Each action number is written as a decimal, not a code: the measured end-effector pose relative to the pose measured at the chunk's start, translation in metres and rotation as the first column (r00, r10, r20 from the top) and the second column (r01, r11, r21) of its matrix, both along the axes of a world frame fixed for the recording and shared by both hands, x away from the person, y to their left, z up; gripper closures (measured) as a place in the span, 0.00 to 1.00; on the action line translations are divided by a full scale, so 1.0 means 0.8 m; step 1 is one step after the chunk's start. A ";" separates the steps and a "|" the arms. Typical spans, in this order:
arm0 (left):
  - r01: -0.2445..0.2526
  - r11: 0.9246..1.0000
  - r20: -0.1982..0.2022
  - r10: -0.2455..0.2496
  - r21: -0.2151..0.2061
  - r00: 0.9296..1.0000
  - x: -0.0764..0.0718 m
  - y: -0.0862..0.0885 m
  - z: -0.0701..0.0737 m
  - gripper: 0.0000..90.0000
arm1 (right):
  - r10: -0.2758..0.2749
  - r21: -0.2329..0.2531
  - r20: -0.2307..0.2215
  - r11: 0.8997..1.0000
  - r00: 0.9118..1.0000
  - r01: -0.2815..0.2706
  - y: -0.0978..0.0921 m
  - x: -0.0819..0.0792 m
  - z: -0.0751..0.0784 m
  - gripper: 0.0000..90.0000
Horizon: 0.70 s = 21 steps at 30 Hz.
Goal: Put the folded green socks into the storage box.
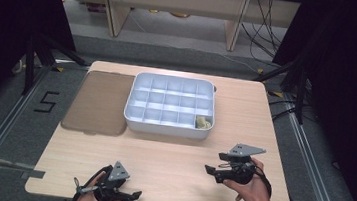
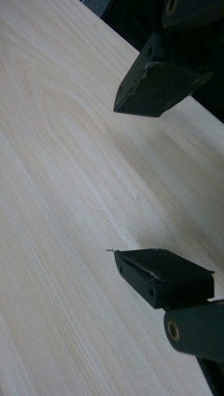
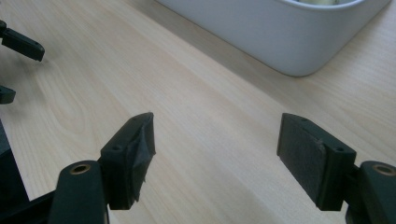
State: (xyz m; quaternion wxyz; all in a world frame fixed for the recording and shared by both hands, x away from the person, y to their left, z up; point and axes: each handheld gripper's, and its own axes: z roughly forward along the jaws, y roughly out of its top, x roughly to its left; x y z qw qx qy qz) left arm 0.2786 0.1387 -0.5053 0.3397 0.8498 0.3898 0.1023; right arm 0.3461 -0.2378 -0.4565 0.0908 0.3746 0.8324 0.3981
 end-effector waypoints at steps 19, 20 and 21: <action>0.002 1.000 0.002 -0.002 -0.001 1.000 0.000 0.001 0.000 0.26 | 0.041 0.010 0.047 0.999 0.998 -0.041 -0.006 -0.035 -0.025 0.24; -0.003 1.000 0.004 0.003 0.005 1.000 0.000 0.000 0.000 0.26 | 0.035 0.008 0.048 0.999 0.998 -0.035 -0.007 -0.038 -0.025 0.24; -0.005 1.000 0.006 0.005 0.008 1.000 0.000 -0.001 0.000 0.26 | 0.027 0.019 0.057 0.999 0.998 -0.028 -0.008 -0.042 -0.027 0.23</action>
